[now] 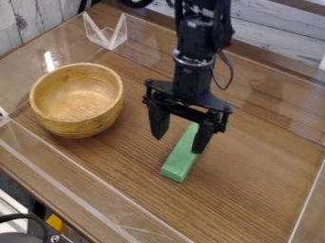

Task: Put the green block in the brown bowl

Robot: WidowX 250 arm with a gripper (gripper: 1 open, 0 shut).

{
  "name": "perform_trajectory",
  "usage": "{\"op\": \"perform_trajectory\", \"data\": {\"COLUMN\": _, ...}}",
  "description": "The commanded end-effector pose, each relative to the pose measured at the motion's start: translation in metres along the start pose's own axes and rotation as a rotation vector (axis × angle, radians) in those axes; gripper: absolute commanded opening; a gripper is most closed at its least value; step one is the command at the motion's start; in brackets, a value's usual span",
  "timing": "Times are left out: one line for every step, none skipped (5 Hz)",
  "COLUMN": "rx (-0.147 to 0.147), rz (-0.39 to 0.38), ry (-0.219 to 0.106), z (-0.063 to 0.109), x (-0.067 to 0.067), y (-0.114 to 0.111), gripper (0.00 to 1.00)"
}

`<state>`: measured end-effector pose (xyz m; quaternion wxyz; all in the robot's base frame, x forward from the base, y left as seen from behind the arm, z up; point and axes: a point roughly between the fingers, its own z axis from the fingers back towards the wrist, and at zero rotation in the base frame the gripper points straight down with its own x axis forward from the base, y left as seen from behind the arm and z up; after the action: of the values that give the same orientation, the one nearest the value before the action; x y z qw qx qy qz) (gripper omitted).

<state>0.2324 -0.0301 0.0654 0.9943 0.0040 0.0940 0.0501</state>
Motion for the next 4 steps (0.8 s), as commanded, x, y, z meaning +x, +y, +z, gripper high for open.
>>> {"op": "perform_trajectory", "data": {"rx": 0.000, "rz": 0.007, "ry": -0.025, "z": -0.001, "x": 0.004, "y": -0.003, "gripper": 1.00}}
{"op": "perform_trajectory", "data": {"rx": 0.009, "rz": 0.011, "ry": -0.023, "z": -0.008, "x": 0.005, "y": -0.004, "gripper": 1.00}}
{"op": "perform_trajectory", "data": {"rx": 0.021, "rz": 0.016, "ry": -0.023, "z": -0.016, "x": 0.008, "y": -0.005, "gripper": 1.00}}
{"op": "perform_trajectory", "data": {"rx": 0.022, "rz": 0.017, "ry": -0.026, "z": -0.022, "x": 0.010, "y": -0.004, "gripper": 1.00}}
